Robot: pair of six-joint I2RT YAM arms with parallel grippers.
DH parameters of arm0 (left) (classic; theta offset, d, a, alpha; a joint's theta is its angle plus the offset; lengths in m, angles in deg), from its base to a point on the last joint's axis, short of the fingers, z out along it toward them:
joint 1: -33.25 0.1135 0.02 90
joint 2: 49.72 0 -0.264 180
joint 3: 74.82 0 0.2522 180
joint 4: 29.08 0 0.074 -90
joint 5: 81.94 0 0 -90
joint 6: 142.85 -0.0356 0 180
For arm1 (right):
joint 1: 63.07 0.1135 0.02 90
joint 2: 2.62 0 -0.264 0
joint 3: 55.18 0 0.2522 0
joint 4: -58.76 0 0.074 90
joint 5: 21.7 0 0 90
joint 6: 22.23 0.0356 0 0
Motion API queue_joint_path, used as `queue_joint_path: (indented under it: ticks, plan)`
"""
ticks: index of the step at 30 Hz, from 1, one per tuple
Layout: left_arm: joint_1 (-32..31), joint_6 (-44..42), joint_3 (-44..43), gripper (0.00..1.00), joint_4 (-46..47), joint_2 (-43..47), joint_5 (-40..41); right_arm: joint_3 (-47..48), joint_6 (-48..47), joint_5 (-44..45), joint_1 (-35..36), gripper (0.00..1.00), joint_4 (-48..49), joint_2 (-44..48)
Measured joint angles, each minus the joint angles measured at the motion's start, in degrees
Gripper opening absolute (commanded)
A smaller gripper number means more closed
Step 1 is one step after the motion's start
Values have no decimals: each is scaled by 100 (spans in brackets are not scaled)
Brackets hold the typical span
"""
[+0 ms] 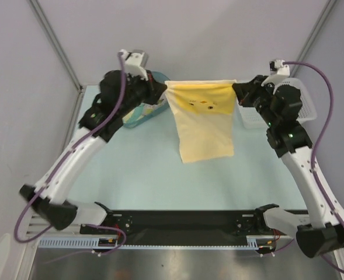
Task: Fold and stack the towels
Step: Flatten out the crumpled towel
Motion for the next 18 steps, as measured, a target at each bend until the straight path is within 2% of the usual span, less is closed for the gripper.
queue_joint_path:
  ticks: [3,7,11,15,18]
  plan:
    - [-118,79,369,0,262,1067,-188,98,2,-107,210,0,-212,608]
    - [-334,457,1366,0,581,2551,-671,-107,2,-317,820,0,-468,1696]
    - [-822,898,2131,0,811,3493,-984,-498,44,-516,1303,0,-739,2809]
    - [-1488,1069,2288,0,826,3622,-940,-505,219,-761,1327,0,-706,3237]
    - [-1606,1150,2234,0,632,3512,-636,-494,389,-782,1331,0,-697,3145]
